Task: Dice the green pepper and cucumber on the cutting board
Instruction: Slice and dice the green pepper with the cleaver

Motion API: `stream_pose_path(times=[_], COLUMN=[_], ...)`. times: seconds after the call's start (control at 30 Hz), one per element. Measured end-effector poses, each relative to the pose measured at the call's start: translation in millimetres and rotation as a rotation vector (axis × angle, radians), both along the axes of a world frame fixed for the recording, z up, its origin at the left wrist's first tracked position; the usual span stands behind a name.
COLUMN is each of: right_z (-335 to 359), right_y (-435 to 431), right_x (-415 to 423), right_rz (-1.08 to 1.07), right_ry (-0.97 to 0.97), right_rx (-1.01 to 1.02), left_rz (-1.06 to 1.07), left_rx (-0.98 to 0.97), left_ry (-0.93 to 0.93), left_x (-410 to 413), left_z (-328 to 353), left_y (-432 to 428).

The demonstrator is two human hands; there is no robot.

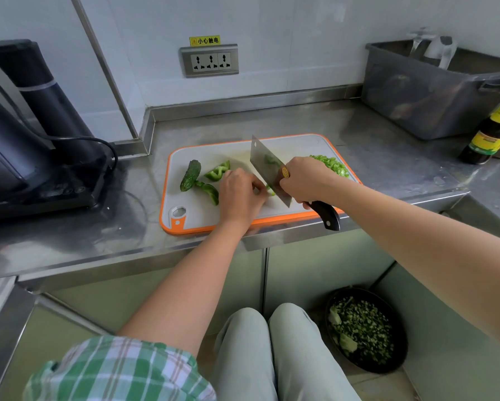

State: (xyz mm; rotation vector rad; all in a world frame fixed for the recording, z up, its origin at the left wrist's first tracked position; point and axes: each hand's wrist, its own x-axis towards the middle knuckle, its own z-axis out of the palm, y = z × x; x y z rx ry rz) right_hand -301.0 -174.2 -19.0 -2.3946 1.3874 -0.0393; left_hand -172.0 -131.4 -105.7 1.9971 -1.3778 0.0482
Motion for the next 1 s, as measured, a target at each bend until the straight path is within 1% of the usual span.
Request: stream_pose_path(times=[0.17, 0.47, 0.57, 0.77, 0.9, 1.0], right_z=[-7.8, -16.5, -7.6, -11.0, -17.7, -22.1], right_y=[-2.9, -8.0, -7.4, 0.2, -0.3, -3.8], right_x=[-1.3, 2.6, -1.9, 6.7, 12.0, 10.8], right_rz=[0.010, -0.091, -0.063, -0.026, -0.045, -0.092], right_ry=[-0.005, -0.154, -0.140, -0.024, -0.045, -0.129], right_rx=[0.008, 0.006, 0.010, 0.013, -0.024, 0.005], left_rz=[-0.007, 0.002, 0.015, 0.006, -0.004, -0.006], left_rx=[0.021, -0.003, 0.004, 0.021, 0.007, -0.054], left_ry=[-0.007, 0.003, -0.001, -0.015, -0.005, 0.023], left_x=[0.5, -0.4, -1.8, 1.5, 2.0, 2.4], left_z=[-0.3, 1.4, 2.2, -1.1, -3.2, -1.1], left_y=[-0.5, 1.5, 0.6, -1.3, -2.5, -0.2])
